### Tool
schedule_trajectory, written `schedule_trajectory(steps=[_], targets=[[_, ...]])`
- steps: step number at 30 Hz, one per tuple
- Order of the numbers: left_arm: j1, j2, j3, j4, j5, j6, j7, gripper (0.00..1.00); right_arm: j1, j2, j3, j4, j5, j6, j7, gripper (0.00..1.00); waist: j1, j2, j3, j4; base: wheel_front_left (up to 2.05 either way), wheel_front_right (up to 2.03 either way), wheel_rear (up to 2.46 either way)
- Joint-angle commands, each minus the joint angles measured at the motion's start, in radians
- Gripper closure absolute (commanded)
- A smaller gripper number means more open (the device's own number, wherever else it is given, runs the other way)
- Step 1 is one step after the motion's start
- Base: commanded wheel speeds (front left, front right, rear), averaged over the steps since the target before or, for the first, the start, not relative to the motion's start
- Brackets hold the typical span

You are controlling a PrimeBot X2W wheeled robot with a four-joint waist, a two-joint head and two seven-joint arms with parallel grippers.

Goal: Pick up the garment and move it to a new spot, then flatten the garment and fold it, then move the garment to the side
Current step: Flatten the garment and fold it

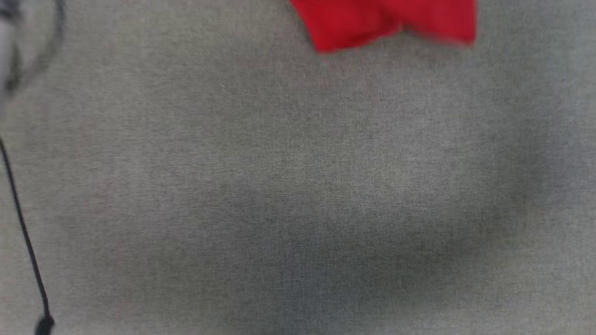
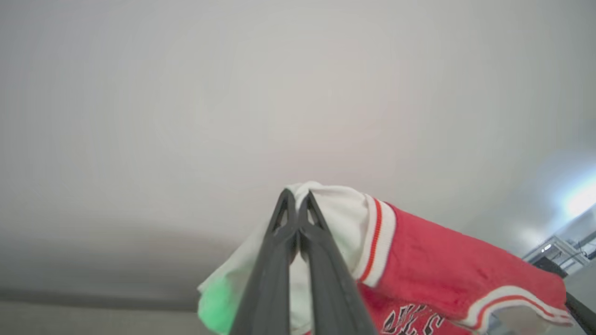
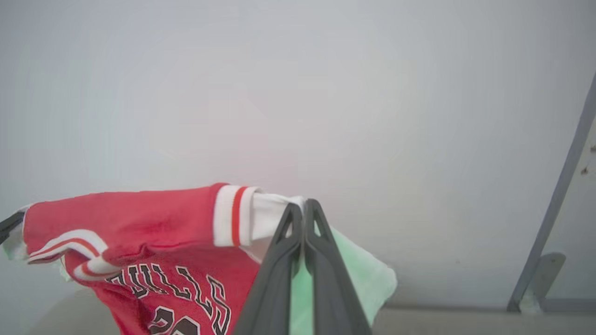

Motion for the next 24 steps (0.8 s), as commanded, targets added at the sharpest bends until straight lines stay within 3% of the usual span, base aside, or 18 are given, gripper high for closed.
schedule_trajectory(steps=[1, 3, 7, 11, 15, 20, 24], targets=[[-0.057, -0.012, 0.017, 0.034, 0.009, 0.009, -0.025, 1.0, -0.065, 0.004, -0.001, 0.031, -0.019, 0.0, -0.029, 1.0, 0.0, 0.0, 0.036, -0.018, 0.0, 0.0, 0.0], [-0.157, -0.034, 0.046, 0.106, 0.018, 0.02, -0.068, 1.0, -0.186, 0.018, -0.003, 0.11, -0.059, 0.0, -0.095, 1.0, 0.0, 0.0, 0.048, -0.022, 0.0, 0.0, 0.0], [-0.342, -0.069, 0.087, 0.224, 0.028, -0.009, -0.129, 1.0, -0.414, 0.046, 0.002, 0.292, -0.126, 0.0, -0.235, 1.0, 0.0, 0.0, 0.05, -0.027, 0.0, 0.0, 0.0], [-0.374, -0.105, 0.097, 0.27, 0.01, -0.031, -0.123, 1.0, -0.486, 0.032, 0.038, 0.402, -0.136, 0.0, -0.295, 1.0, 0.0, 0.0, 0.029, -0.012, 0.0, 0.0, 0.0], [-0.259, -0.121, 0.066, 0.281, -0.017, -0.041, -0.044, 1.0, -0.415, 0.014, 0.127, 0.44, -0.106, 0.0, -0.316, 1.0, 0.0, 0.0, 0.005, 0.002, 0.0, 0.0, 0.0], [-0.06, -0.097, 0.058, 0.162, -0.075, -0.042, 0.012, 1.0, -0.263, -0.023, 0.226, 0.406, -0.046, 0.0, -0.302, 1.0, 0.0, 0.0, -0.014, 0.006, 0.0, 0.0, 0.0], [0.208, -0.083, 0.059, 0.003, -0.151, -0.043, 0.021, 1.0, -0.053, -0.078, 0.292, 0.334, 0.039, 0.0, -0.285, 1.0, 0.0, 0.0, -0.04, 0.016, 0.0, 0.0, 0.0]])
